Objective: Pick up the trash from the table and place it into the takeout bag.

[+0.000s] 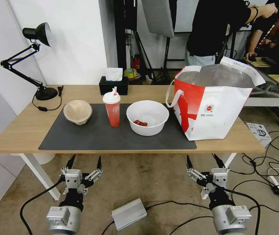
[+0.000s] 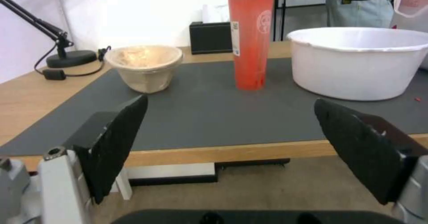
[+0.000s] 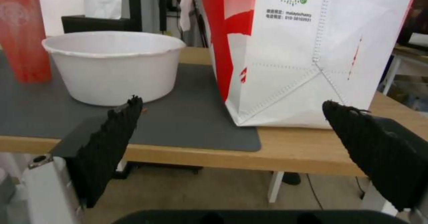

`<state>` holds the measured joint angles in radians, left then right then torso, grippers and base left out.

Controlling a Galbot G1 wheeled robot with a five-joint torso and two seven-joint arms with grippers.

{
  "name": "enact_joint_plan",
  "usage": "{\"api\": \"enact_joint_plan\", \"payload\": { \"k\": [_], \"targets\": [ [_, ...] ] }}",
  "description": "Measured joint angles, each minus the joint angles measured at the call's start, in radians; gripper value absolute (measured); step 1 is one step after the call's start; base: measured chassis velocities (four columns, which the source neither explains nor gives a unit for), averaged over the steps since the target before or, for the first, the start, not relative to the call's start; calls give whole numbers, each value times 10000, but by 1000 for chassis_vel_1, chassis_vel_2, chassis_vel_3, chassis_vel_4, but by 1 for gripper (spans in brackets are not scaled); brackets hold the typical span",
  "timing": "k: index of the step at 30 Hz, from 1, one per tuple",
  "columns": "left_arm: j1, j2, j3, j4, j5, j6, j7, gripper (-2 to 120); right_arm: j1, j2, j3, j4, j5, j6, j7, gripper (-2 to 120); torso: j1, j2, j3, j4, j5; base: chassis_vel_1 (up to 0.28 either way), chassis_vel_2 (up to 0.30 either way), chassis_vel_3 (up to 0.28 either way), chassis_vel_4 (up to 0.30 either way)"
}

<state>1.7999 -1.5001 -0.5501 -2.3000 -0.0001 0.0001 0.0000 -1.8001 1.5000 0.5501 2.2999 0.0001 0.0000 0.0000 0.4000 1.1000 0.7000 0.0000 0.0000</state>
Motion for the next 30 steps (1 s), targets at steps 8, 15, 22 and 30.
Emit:
{"api": "enact_joint_plan", "payload": {
  "k": [8,15,22,30],
  "targets": [
    [0,0,0,0,0,0,0,100,0,0,0,0,0,0,0,100,0,0,0,0,0,0,0,0,0],
    [0,0,0,0,0,-1,0,100,0,0,0,0,-1,0,0,100,0,0,0,0,0,0,0,0,0],
    [-40,102,-44,-43,-221,121,-108,100,125,-192,-20,8,195,-147,49,100,0,0,0,-2,0,0,0,0,0],
    [-529,1115,-574,-585,-2179,1583,-1246,100,1553,-2050,-307,337,2136,-1778,878,100,0,0,0,0,2,0,0,0,0]
  ]
}}
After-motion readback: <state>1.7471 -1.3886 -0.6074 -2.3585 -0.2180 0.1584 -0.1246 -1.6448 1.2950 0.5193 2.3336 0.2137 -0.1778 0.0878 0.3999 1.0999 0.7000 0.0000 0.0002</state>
